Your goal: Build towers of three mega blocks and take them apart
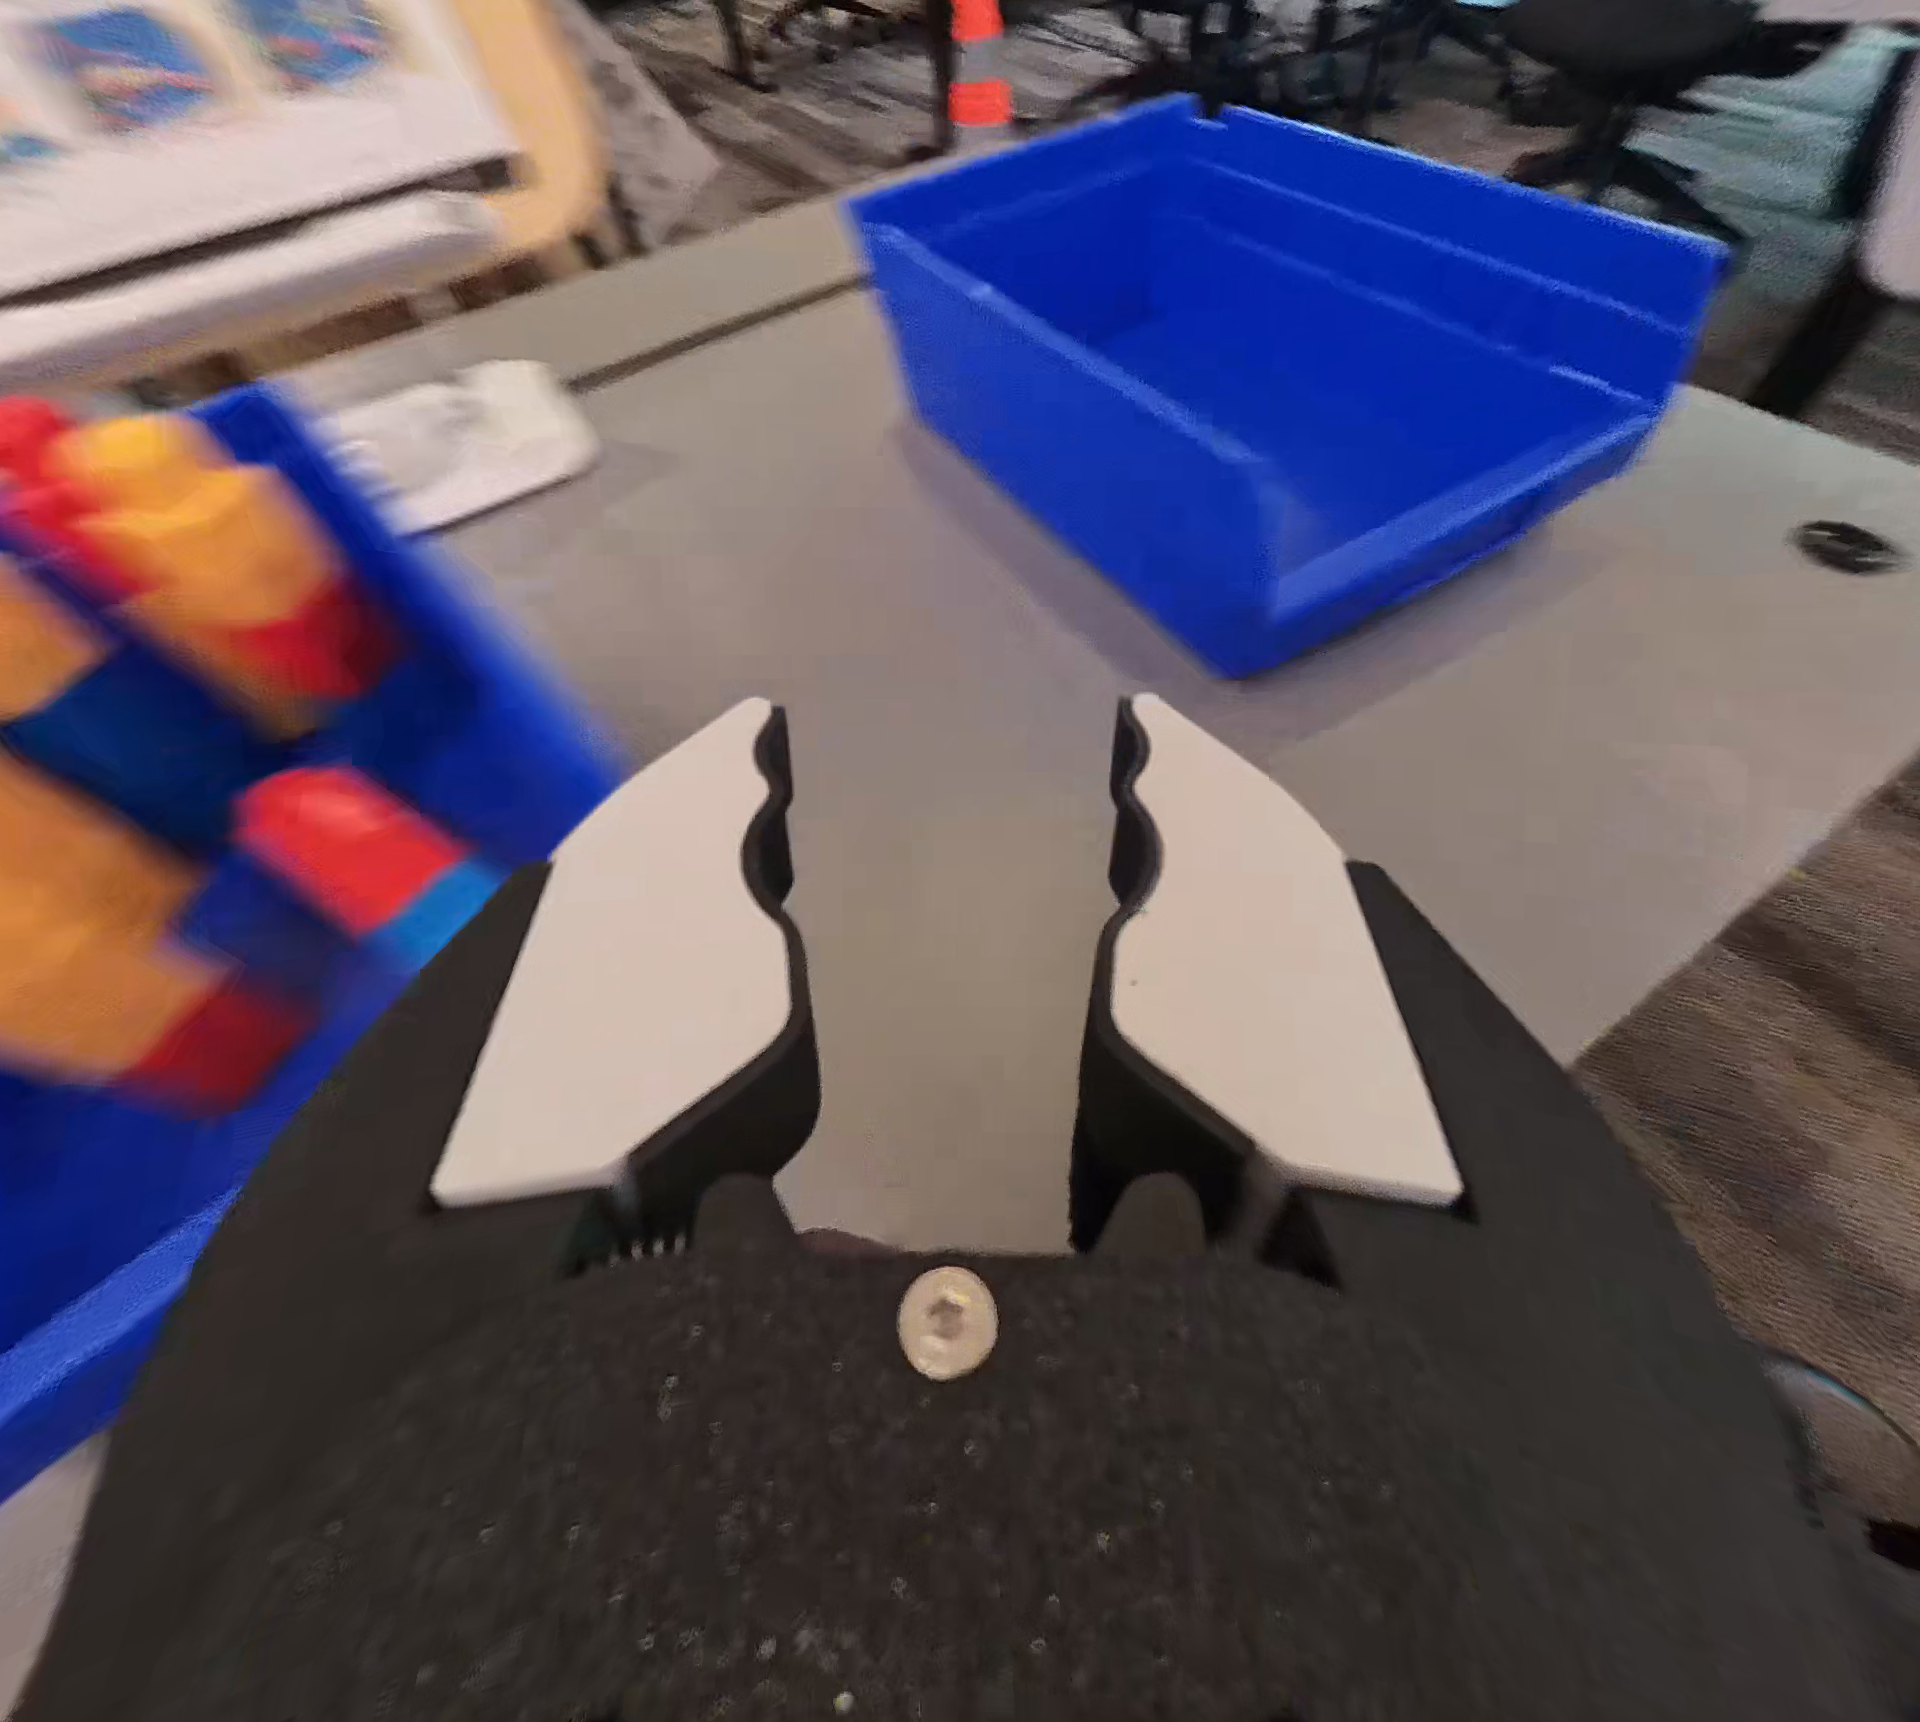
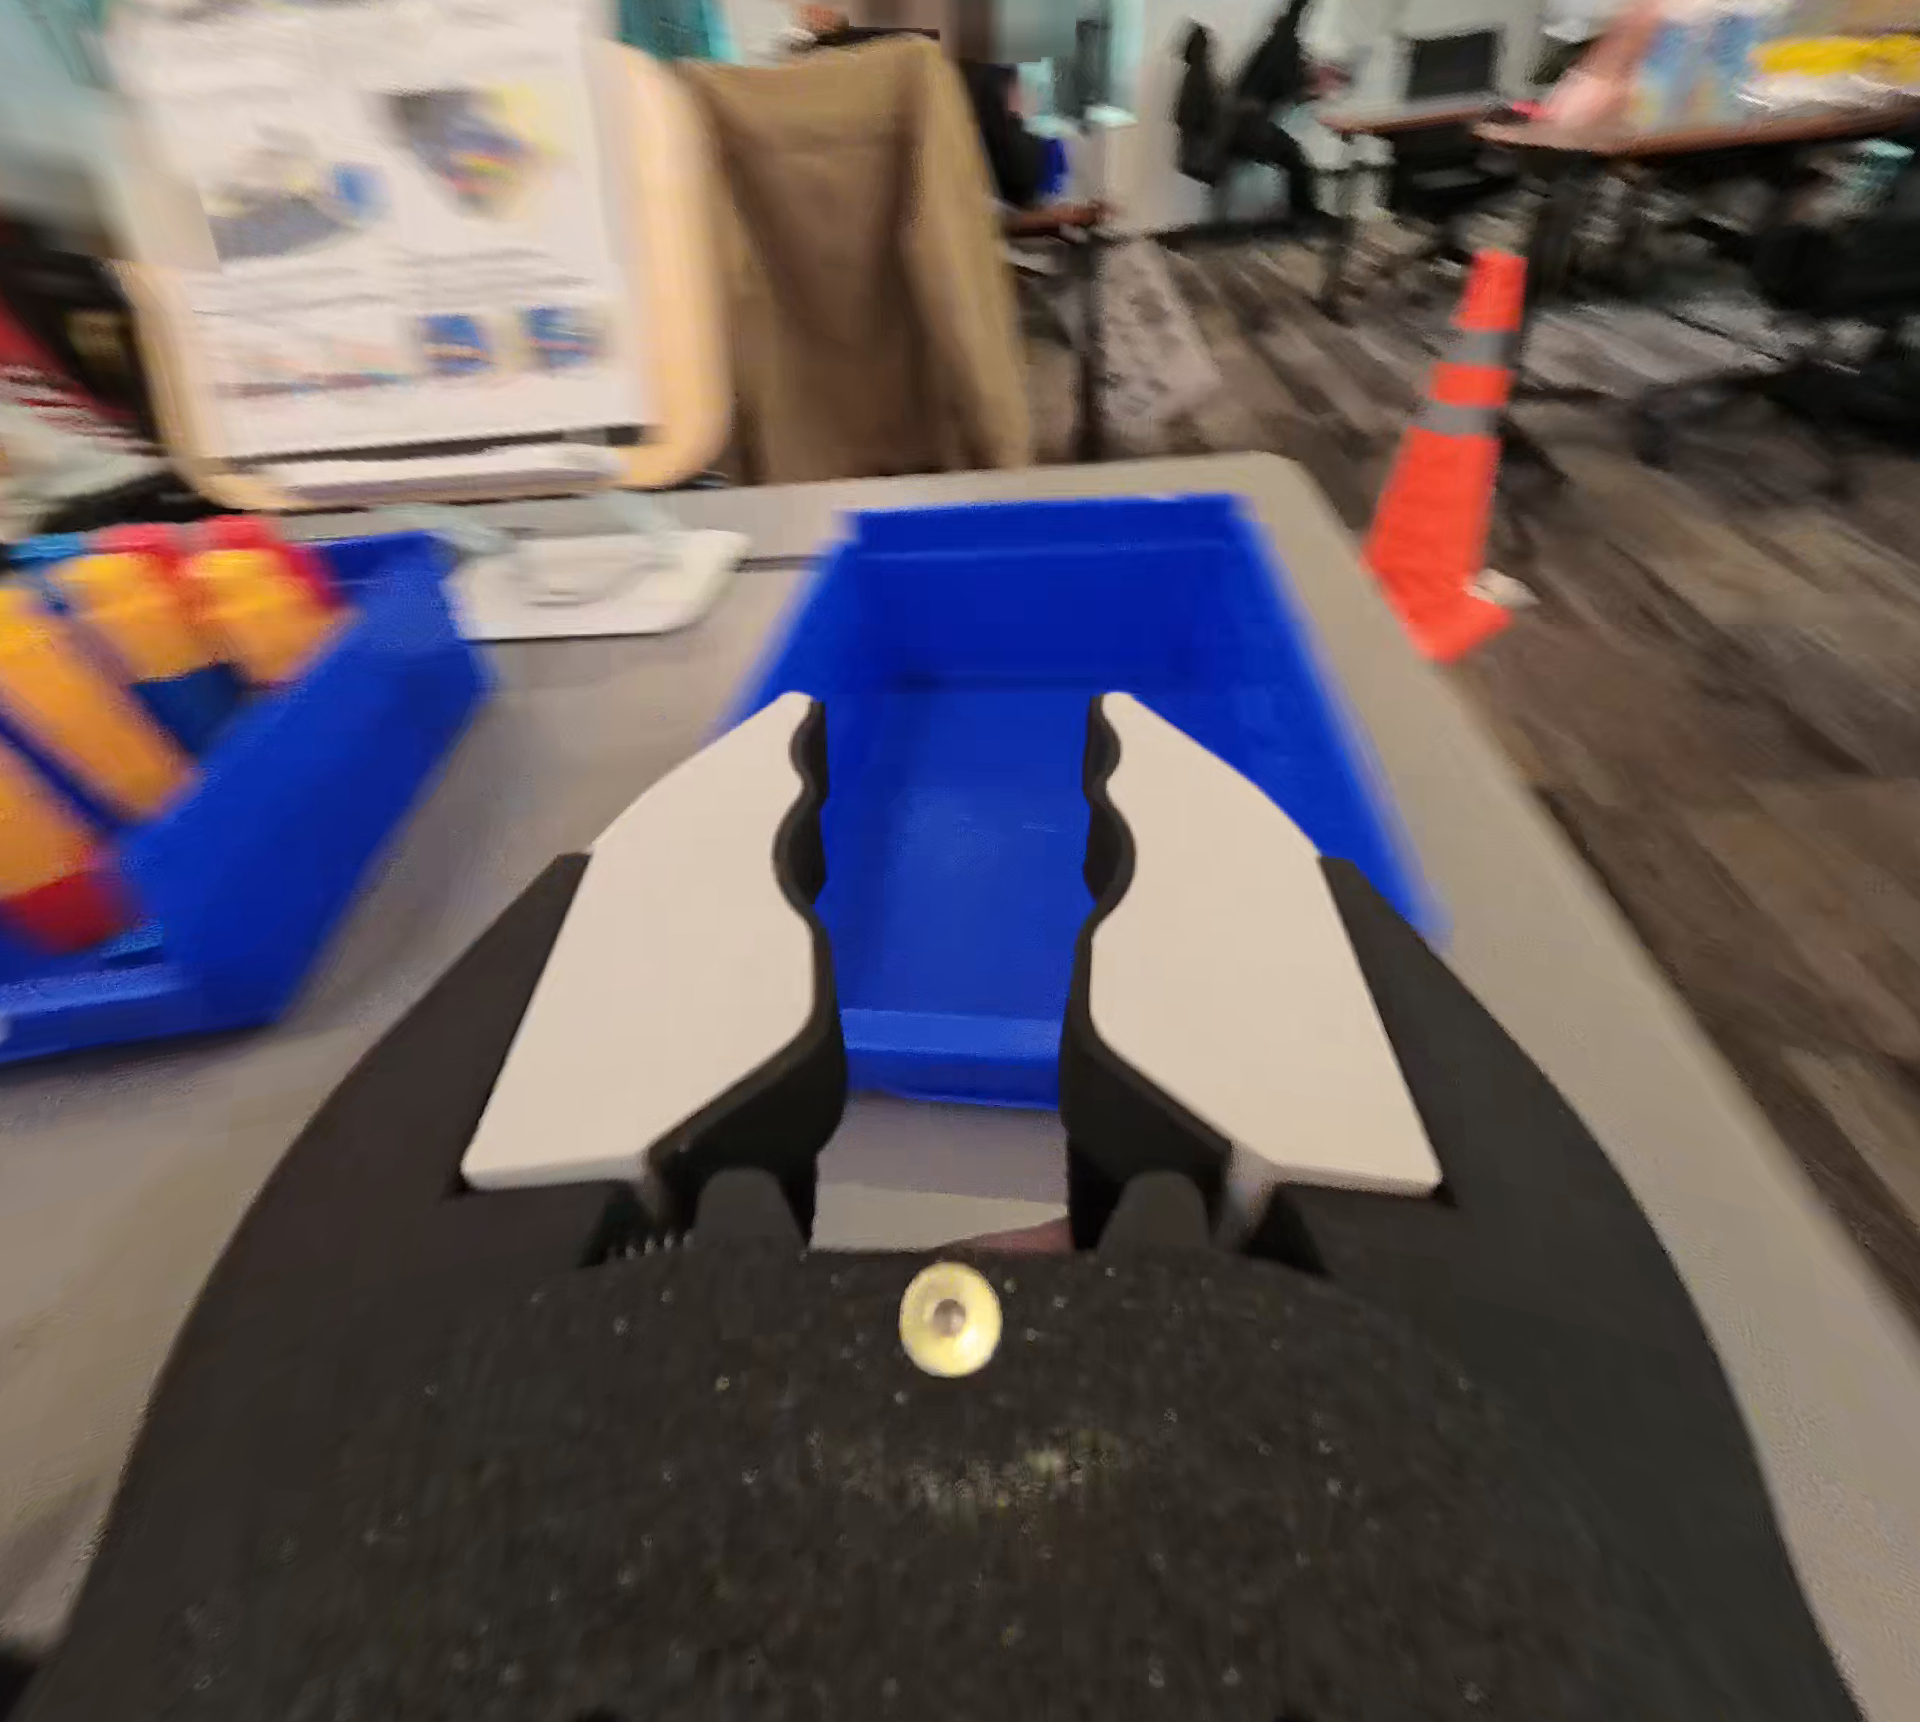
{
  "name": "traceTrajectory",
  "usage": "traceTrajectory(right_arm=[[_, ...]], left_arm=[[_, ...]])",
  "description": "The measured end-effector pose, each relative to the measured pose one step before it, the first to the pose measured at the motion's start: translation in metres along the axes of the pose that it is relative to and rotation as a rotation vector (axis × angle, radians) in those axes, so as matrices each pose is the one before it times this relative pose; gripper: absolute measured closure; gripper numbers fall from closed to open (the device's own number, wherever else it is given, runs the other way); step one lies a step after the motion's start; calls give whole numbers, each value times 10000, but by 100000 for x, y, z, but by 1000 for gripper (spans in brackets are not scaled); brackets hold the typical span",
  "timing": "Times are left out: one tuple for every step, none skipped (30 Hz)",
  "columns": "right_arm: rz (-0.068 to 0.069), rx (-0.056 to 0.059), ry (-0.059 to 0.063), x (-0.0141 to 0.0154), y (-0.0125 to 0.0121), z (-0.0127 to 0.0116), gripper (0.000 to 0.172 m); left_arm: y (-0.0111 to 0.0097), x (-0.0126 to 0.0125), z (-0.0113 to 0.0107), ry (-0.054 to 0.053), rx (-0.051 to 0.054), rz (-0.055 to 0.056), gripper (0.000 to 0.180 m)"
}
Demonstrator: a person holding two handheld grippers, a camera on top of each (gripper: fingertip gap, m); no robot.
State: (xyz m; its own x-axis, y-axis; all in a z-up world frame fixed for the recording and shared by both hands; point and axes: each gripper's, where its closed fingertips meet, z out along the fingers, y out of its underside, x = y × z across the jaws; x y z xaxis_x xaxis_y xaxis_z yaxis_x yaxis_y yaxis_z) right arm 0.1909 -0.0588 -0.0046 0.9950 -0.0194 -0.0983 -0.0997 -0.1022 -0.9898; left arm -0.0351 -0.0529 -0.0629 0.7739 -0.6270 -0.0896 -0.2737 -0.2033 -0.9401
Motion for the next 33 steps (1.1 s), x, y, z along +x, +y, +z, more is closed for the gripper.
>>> traceTrajectory(right_arm=[[33, 185, -859, -4647, -18, -105, 122], [234, 23, -873, -4735, 700, 441, 119], [334, -162, -765, -4340, 1452, 986, 117], [385, -194, -440, -3499, 1724, 1550, 117], [-112, -425, -320, -2921, 2032, 1993, 117], [-455, -703, 41, -2027, 1970, 2189, 115], [-387, -416, 477, -987, 1064, 1989, 113], [-37, 67, 563, -448, 278, 1677, 116], [50, 20, 115, -737, 455, 1594, 118], [128, -438, 12, -620, 1088, 1597, 118], [112, -550, 76, -260, 1172, 1419, 116], [-5, -289, 227, 157, 751, 1156, 115], [22, -90, 306, 467, 300, 839, 117], [24, 68, 214, 438, -64, 619, 122], [56, 80, -284, -232, -268, 365, 128], [188, 0, -285, -296, -224, 277, 152], [92, -204, 205, 312, 48, 299, 160], [3, -185, 243, 415, -66, 68, 169], [-121, -20, -15, -53, -96, 57, 168], [-20, -10, 178, -46, 39, -3, 169], [30, 9, 128, -244, 92, -70, 169], [46, 59, 124, -308, 63, -129, 169], [28, 151, 30, -445, -30, -176, 169], [-10, 129, -32, -645, -54, -215, 169], [-47, 56, 5, -741, -22, -200, 169], [-19, -6, -15, -856, 14, -202, 169], [63, -39, -137, -1016, 17, -148, 169], [84, -27, -184, -1074, 8, -55, 168], [42, -24, -159, -1146, -5, 25, 168], [-11, 21, -124, -1225, -55, 72, 168], [-112, 11, -63, -1300, -18, 165, 168], [-143, -23, -59, -1314, 24, 247, 167], [-22, 7, -134, -1363, 19, 255, 167]], left_arm=[[139, -3437, -2345, -660, 145, -209, 122], [275, -3790, -2102, -688, 181, -407, 123], [445, -3885, -1667, -662, 129, -501, 124], [590, -3856, -1115, -637, 62, -486, 124], [736, -3711, -517, -679, -17, -370, 124], [861, -3246, 82, -600, -123, -317, 124], [927, -2395, 561, -328, -246, -310, 124], [893, -1634, 883, -148, -308, -274, 124], [802, -903, 994, 46, -329, -282, 124], [619, -291, 989, 199, -315, -250, 124], [390, 0, 923, 180, -244, -152, 123], [214, 152, 930, 133, -189, 8, 123], [120, 191, 930, 81, -209, 99, 124], [-44, 291, 820, 115, -130, 41, 125], [-78, 355, 731, 131, -87, 38, 136], [86, 249, 676, 49, -177, 147, 157], [-142, 2, 398, -66, -50, 19, 160], [-258, -346, 113, -235, 33, -100, 169], [-133, -173, 104, -100, -13, 120, 170], [-112, -61, 46, -113, 43, 148, 171], [-99, -208, -63, -271, 93, 156, 174], [-77, -304, -104, -229, 97, 162, 176], [-2, -391, -75, -53, 53, 15, 177], [18, -537, -129, 28, 23, -113, 176], [68, -636, -174, 26, -30, -48, 176], [139, -716, -203, 3, -119, 26, 176], [121, -848, -294, 14, -109, -85, 177], [102, -951, -308, 43, -111, -128, 177], [30, -1033, -320, 9, -102, -57, 177], [-120, -1103, -363, 5, -25, -111, 177], [-175, -1215, -326, -79, -21, -31, 177], [-285, -1287, -328, -121, 18, 45, 177], [-391, -1329, -336, -87, 68, 14, 177]])
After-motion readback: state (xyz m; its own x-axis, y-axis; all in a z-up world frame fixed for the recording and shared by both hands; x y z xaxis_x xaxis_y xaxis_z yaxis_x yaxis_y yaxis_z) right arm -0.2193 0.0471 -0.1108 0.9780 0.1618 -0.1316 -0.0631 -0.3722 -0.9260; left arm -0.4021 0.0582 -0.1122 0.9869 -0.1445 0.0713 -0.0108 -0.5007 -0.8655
